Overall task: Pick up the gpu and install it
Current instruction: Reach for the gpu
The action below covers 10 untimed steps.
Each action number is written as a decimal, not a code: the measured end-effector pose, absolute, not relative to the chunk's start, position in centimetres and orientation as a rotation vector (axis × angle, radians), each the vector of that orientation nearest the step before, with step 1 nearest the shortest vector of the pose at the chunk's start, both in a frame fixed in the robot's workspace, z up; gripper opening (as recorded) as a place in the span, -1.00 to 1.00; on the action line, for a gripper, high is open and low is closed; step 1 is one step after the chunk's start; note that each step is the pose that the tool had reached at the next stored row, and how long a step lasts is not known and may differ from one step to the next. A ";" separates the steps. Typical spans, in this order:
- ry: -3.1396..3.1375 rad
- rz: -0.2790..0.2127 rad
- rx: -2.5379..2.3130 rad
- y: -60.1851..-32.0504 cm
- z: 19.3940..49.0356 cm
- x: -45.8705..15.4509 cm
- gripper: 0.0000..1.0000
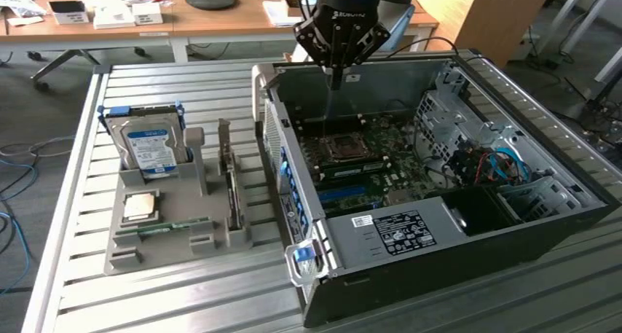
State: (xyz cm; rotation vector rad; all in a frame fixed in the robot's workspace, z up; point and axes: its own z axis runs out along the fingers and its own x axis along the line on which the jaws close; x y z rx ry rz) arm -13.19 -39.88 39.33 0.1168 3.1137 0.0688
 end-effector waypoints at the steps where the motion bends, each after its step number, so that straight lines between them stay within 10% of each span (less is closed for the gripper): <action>1: 3.114 0.069 0.116 -39.9 39.3 -13.3 -0.79; 10: 3.114 0.069 0.117 -39.9 39.3 -14.2 -0.79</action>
